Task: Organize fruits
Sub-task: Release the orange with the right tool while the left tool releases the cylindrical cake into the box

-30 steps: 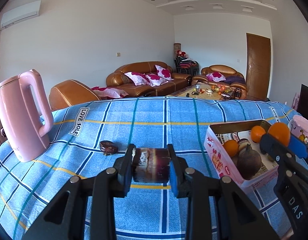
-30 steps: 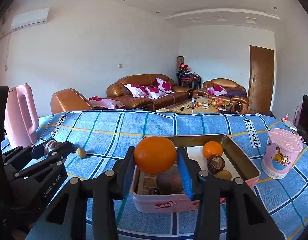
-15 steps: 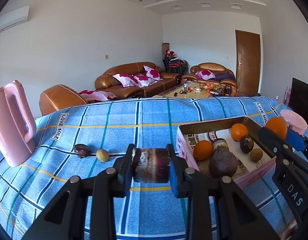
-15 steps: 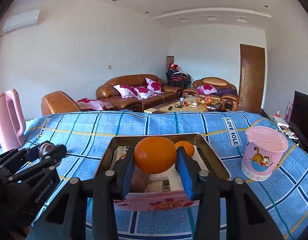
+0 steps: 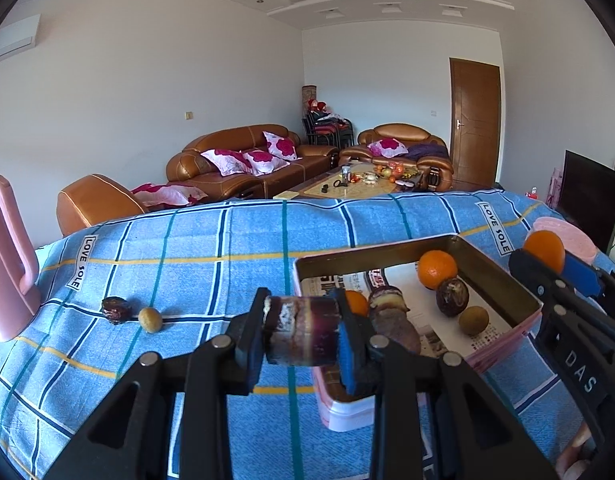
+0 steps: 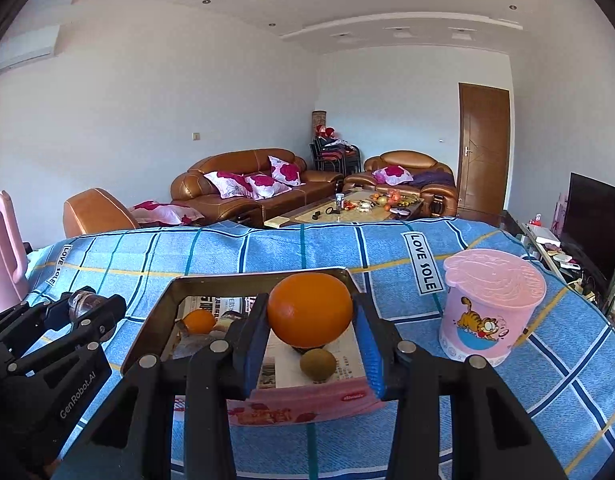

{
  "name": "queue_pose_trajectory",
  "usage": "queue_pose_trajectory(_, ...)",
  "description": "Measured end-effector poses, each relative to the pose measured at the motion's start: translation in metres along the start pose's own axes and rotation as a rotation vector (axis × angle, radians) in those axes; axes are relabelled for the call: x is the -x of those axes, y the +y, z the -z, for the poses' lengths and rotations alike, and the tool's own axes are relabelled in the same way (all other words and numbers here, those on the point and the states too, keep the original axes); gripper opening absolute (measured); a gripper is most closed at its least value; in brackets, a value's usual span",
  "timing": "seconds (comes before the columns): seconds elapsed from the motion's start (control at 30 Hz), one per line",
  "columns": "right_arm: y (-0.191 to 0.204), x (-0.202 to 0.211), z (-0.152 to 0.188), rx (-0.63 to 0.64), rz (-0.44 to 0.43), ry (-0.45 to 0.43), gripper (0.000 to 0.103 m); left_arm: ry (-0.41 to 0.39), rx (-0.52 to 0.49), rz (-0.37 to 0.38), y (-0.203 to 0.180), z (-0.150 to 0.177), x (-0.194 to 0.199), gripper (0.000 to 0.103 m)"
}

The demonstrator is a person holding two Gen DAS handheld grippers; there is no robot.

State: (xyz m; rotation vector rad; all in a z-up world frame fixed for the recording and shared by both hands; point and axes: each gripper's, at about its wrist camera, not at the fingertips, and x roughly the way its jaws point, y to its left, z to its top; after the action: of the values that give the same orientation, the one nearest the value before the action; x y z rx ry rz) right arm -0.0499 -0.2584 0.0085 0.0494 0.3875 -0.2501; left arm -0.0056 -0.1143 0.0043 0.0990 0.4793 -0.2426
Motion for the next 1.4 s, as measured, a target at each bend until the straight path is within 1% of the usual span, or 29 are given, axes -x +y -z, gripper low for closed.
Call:
queue_pose_trajectory(0.2, -0.016, -0.005, -0.001, -0.039, 0.036, 0.018, 0.044, 0.023, -0.004, 0.048, -0.021, -0.004, -0.011, 0.032)
queue_pose_trajectory(0.33, -0.02, -0.012, -0.004, -0.044, 0.055, 0.03, 0.044, 0.044, -0.007, 0.075, -0.034, -0.008, -0.021, 0.032)
queue_pose_trajectory(0.5, -0.018, -0.022, -0.008, -0.035, 0.057, 0.044, 0.044, 0.095, -0.006, 0.094, -0.042, -0.012, -0.037, 0.032)
queue_pose_trajectory(0.6, -0.016, -0.032, -0.011, -0.025, 0.045, 0.069, 0.044, 0.099, -0.003, 0.102, -0.044, -0.013, -0.04, 0.032)
queue_pose_trajectory(0.7, -0.016, -0.043, -0.011, -0.032, 0.018, 0.1, 0.044, 0.099, 0.005, 0.11, -0.042, -0.013, -0.043, 0.032)
queue_pose_trajectory(0.83, -0.016, -0.06, -0.011, -0.052, -0.069, 0.169, 0.044, 0.107, 0.024, 0.115, -0.038, -0.014, -0.048, 0.032)
queue_pose_trajectory(1.13, -0.021, -0.088, -0.004, -0.107, -0.221, 0.298, 0.044, 0.121, 0.074, 0.124, -0.027, -0.017, -0.057, 0.032)
queue_pose_trajectory(1.2, -0.021, -0.089, -0.004, -0.114, -0.245, 0.299, 0.044, 0.12, 0.08, 0.123, -0.026, -0.017, -0.057, 0.032)
queue_pose_trajectory(1.3, -0.021, -0.088, -0.003, -0.119, -0.257, 0.293, 0.045, 0.119, 0.082, 0.126, -0.025, -0.017, -0.057, 0.032)
queue_pose_trajectory(1.4, -0.026, -0.08, -0.004, -0.156, -0.293, 0.25, 0.046, 0.114, 0.076, 0.125, -0.026, -0.017, -0.055, 0.032)
